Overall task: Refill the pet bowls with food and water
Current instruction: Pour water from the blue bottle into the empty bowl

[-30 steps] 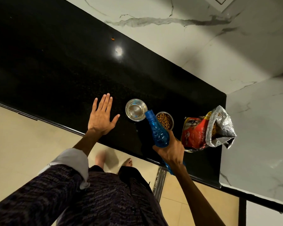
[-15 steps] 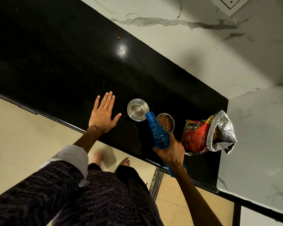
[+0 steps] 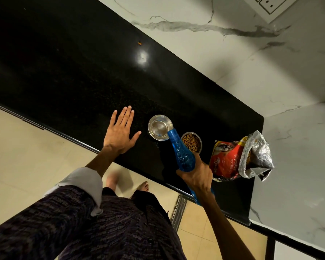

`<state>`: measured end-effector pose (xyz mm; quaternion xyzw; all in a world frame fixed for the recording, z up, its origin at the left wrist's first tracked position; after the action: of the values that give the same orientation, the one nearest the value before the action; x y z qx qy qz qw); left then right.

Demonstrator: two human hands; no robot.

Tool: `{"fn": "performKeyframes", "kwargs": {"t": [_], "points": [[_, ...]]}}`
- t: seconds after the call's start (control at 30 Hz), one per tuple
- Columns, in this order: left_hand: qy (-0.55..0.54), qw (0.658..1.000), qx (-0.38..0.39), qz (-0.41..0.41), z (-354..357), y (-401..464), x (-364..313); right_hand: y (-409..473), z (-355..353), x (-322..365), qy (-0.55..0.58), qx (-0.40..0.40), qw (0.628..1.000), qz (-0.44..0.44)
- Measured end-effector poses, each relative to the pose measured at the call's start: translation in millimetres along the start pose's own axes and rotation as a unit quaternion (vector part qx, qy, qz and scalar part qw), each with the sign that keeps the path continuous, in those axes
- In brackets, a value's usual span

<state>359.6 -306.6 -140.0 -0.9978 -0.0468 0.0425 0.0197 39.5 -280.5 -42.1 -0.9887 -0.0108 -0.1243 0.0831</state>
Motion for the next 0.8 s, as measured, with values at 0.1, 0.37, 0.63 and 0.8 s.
{"fn": "performKeyframes", "kwargs": {"t": [0.1, 0.37, 0.63, 0.8], "points": [[-0.001, 1.000, 0.004, -0.002, 0.2, 0.0, -0.5, 0.9, 1.4, 0.5, -0.004, 0.003, 1.000, 0.002], [-0.005, 1.000, -0.002, -0.002, -1.2, -1.2, -0.3, 2.7, 2.4, 2.6, -0.016, 0.008, 1.000, 0.007], [-0.009, 1.000, -0.003, 0.000, 0.9, 0.1, 0.2, 4.7, 0.3, 2.4, -0.018, 0.005, 1.000, 0.006], [-0.009, 1.000, -0.002, 0.000, 2.1, 0.7, 0.0, 6.3, 0.2, 2.2, -0.014, 0.005, 1.000, 0.005]]}}
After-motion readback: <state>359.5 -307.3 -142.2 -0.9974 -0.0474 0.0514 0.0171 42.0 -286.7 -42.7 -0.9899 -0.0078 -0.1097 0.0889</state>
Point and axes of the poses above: each hand's wrist, its own y-axis towards the middle knuckle, its own z-axis out of the palm, x = y × z, the point moved 4 cm from there along y, towards the middle knuckle, and after that the axes turned 3 degrees about -x, right-handed, at the moved point
